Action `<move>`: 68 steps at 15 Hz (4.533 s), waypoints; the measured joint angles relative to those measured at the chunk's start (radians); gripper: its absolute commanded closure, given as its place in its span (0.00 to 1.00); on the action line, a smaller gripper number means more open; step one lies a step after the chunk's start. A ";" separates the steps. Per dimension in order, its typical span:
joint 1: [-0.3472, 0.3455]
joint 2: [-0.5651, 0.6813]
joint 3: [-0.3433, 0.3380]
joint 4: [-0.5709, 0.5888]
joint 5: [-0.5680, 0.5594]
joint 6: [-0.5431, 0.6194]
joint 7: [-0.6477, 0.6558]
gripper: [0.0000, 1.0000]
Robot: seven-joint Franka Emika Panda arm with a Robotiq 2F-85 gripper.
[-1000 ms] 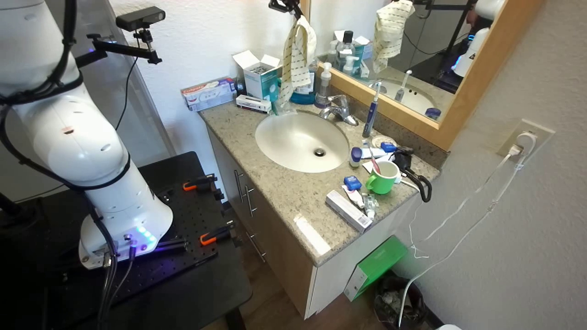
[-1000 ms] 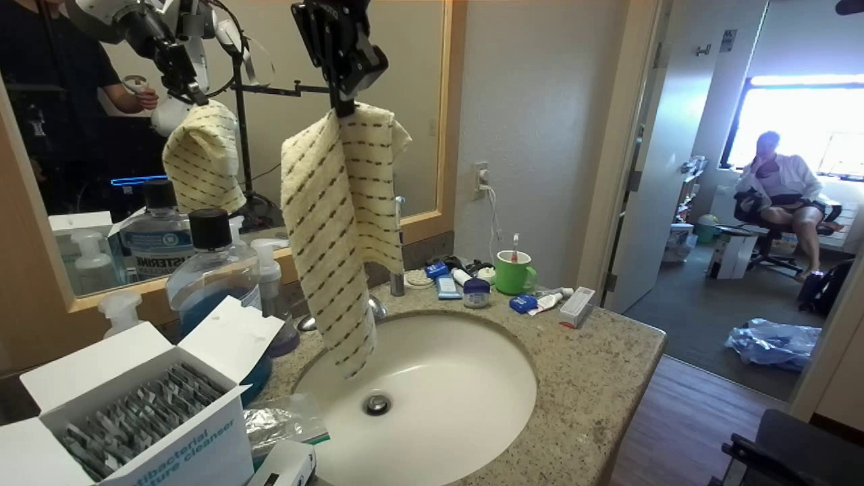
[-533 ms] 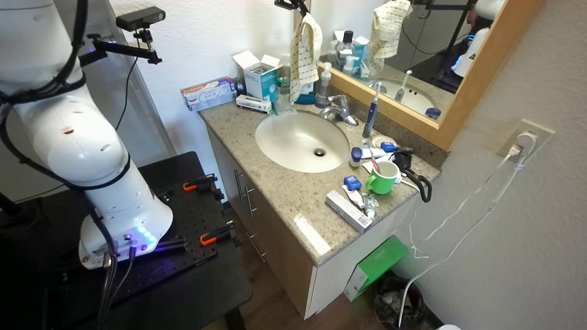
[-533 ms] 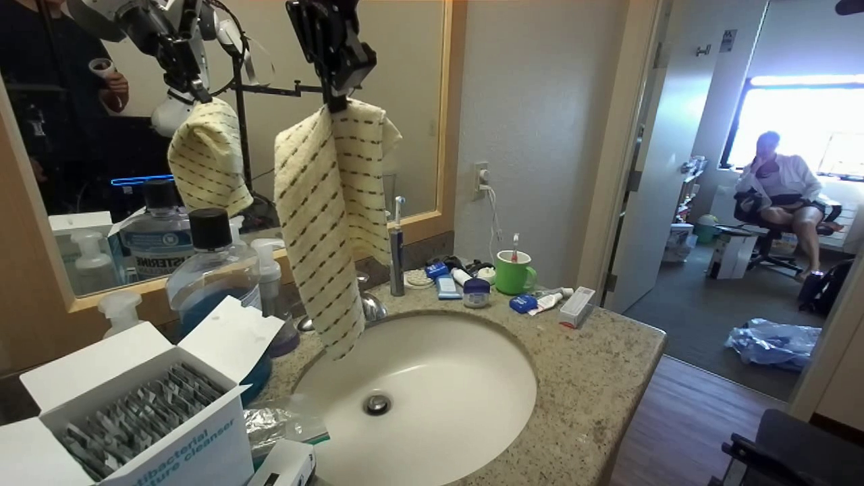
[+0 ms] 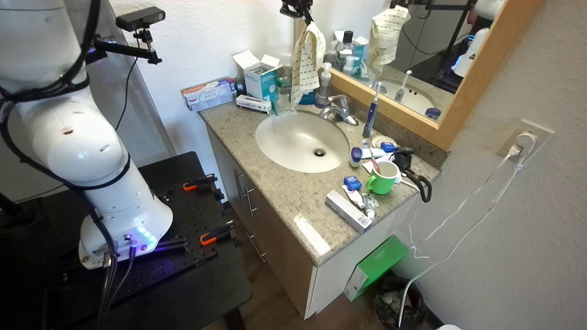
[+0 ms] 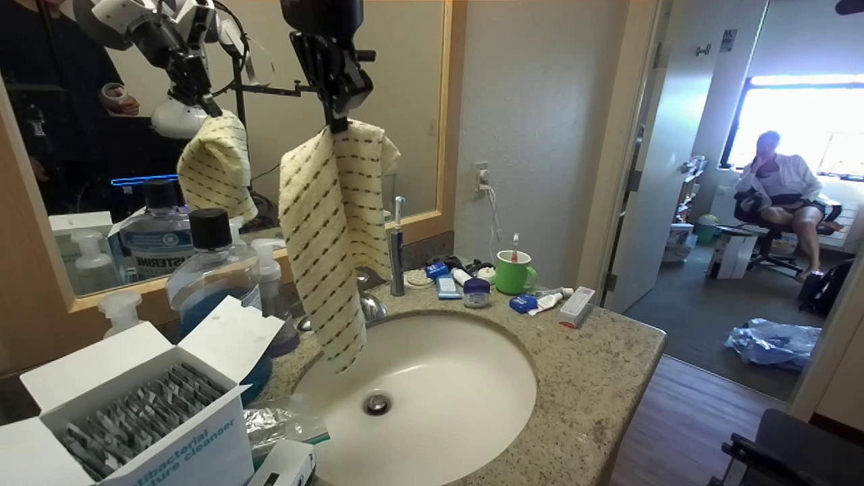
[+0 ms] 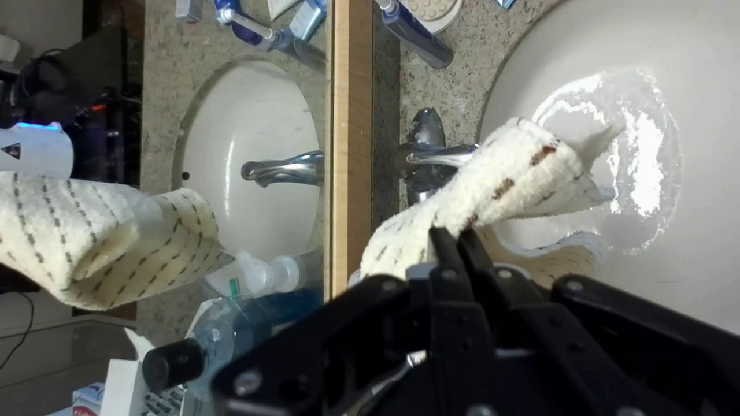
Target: Pick the towel on the counter and put it on the faucet
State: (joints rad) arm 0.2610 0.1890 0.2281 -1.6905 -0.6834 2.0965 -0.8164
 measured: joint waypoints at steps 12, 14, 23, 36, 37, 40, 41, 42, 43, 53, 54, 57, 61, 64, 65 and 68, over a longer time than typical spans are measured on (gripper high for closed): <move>-0.019 0.210 -0.051 0.205 0.063 -0.057 0.000 0.95; -0.026 0.218 -0.067 0.217 0.085 -0.059 0.002 0.95; -0.076 0.256 -0.113 0.257 0.167 -0.059 0.038 0.95; -0.069 0.386 -0.109 0.292 0.224 -0.055 0.060 0.95; -0.069 0.389 -0.110 0.293 0.224 -0.055 0.060 0.95; -0.069 0.404 -0.117 0.298 0.224 -0.054 0.061 0.95; -0.070 0.412 -0.120 0.302 0.224 -0.054 0.064 0.95; -0.071 0.422 -0.123 0.307 0.224 -0.054 0.074 0.95; -0.073 0.433 -0.126 0.311 0.224 -0.054 0.081 0.95; -0.093 0.529 -0.145 0.354 0.224 0.012 0.139 0.84; -0.093 0.531 -0.145 0.360 0.225 0.016 0.139 0.68; -0.092 0.531 -0.144 0.374 0.225 0.022 0.139 0.48; -0.091 0.524 -0.134 0.398 0.225 0.040 0.137 0.17; -0.084 0.497 -0.132 0.399 0.225 0.076 0.133 0.00; -0.082 0.485 -0.132 0.399 0.225 0.087 0.132 0.00; -0.079 0.448 -0.126 0.398 0.225 0.110 0.125 0.00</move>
State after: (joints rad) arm 0.1817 0.6373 0.1022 -1.2923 -0.4588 2.2067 -0.6912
